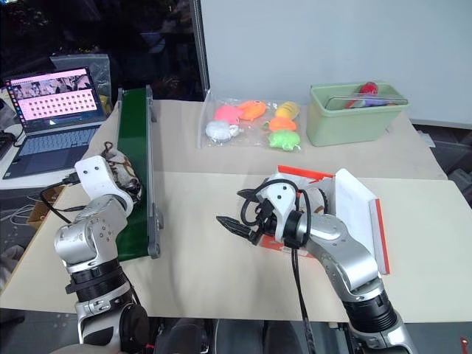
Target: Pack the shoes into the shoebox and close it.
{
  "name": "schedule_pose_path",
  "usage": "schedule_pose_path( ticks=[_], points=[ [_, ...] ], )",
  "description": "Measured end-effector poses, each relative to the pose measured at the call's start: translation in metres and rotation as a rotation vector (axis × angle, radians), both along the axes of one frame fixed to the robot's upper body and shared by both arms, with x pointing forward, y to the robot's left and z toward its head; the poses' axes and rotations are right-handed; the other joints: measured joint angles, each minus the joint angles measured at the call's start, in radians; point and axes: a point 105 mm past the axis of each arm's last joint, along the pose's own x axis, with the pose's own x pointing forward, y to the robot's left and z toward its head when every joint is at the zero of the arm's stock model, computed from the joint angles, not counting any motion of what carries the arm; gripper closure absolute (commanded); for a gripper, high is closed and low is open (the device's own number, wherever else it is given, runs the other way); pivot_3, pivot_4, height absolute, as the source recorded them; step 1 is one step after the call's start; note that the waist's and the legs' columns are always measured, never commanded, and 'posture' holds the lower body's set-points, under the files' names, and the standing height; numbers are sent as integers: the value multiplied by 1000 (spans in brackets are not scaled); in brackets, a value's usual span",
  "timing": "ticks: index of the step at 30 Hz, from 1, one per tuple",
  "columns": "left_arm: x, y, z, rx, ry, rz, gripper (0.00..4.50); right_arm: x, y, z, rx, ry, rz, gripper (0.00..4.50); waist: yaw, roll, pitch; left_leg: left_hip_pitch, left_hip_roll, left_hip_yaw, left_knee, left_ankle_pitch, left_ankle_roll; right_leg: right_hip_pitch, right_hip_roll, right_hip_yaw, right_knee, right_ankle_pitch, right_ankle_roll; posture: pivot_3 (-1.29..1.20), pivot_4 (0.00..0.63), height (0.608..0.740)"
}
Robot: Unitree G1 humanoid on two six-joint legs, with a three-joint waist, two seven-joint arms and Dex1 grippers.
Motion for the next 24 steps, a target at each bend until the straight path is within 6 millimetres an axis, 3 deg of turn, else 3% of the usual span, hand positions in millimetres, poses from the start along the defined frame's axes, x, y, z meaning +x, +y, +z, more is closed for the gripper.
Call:
schedule_pose_path(
  ticks=[12,15,20,24],
  points=[
    [0,1,0,2,16,1,2034,3,-1,4,25,11,-16,0,2,0,0,0,0,-1,0,0,-1,0,0,0,0,0,0,0,150,729],
    [3,5,5,79,0,12,2034,5,-1,6,35,10,-29,0,1,0,0,0,0,-1,0,1,-1,-1,0,0,1,0,-1,0,150,729],
    [10,7,59,380,-237,19,2034,17,-5,10,57,24,-94,0,0,-1,0,-5,0,-1,0,1,-1,-4,1,0,-1,0,-1,0,150,729],
    [10,-17,98,543,-426,-54,2034,31,-9,19,134,65,-162,0,2,-1,0,-6,0,0,-2,1,-1,-4,0,0,-3,0,-1,0,150,729]
  ],
)
